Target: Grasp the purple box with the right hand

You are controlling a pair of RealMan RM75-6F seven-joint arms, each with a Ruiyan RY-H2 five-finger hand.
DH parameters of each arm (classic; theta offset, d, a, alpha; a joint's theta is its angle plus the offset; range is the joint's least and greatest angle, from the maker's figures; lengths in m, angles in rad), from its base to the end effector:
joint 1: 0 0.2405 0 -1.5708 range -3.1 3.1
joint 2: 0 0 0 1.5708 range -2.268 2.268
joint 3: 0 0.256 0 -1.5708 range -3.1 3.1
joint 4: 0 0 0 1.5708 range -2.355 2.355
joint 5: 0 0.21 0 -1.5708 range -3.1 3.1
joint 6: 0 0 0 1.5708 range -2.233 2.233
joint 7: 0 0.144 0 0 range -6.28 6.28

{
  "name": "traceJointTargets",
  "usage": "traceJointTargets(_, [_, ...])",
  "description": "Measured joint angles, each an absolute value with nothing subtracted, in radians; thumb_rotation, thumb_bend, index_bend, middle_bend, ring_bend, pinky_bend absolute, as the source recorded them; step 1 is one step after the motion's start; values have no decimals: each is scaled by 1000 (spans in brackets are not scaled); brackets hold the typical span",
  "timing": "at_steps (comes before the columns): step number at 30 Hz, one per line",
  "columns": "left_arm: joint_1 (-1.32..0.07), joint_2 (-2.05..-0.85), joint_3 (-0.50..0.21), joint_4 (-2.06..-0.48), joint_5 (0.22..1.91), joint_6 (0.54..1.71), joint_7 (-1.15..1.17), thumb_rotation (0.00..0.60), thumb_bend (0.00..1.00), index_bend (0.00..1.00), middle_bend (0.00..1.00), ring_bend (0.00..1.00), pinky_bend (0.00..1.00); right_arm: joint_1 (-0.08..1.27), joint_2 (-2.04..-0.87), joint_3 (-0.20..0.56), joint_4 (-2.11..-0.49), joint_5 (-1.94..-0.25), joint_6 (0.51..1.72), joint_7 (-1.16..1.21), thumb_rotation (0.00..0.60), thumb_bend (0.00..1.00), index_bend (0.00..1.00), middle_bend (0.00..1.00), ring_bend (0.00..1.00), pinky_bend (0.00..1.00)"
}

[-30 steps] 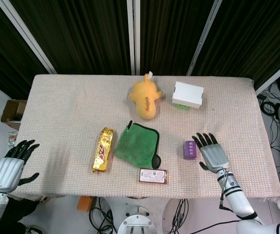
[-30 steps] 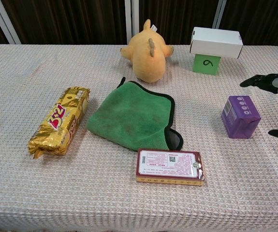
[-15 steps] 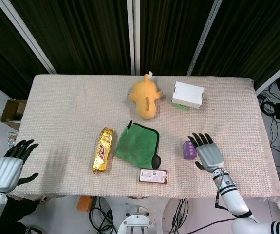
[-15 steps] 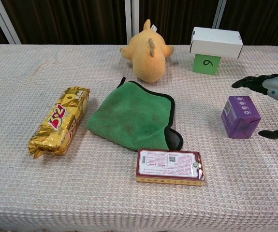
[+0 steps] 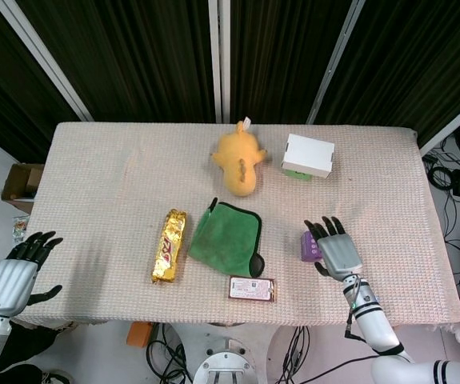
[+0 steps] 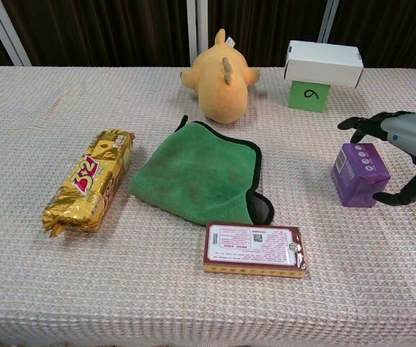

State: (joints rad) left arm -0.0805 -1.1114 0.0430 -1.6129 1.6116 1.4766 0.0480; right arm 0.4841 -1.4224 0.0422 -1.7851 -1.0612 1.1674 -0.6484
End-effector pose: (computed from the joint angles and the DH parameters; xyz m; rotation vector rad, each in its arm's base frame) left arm -0.3056 0.1586 0.1419 -1.5517 -0.8912 -0.8534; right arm -0.2058 -0.2518 0.0132 1.7850 -0.9656 0.6594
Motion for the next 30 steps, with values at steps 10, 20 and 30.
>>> traceJointTargets(10, [-83,-1109,42,-1620,1608,1470,55,600,132,176,118,83,227,483,-1444,43,-1759,-1098,1186,-637,600,186,0,398,2,0])
traceJointTargets(20, [-83,-1110,45,-1623,1612,1471,59,600,132,177,118,83,227,458,-1462,40,-1732,-1207,1243,-545,600,265,0,611,172,0])
traceJointTargets(30, [-91,-1120,49,-1623,1619,1454,75,600,132,179,119,83,227,415,-1460,30,-1614,-1270,1204,-151,600,322,0,657,198,0])
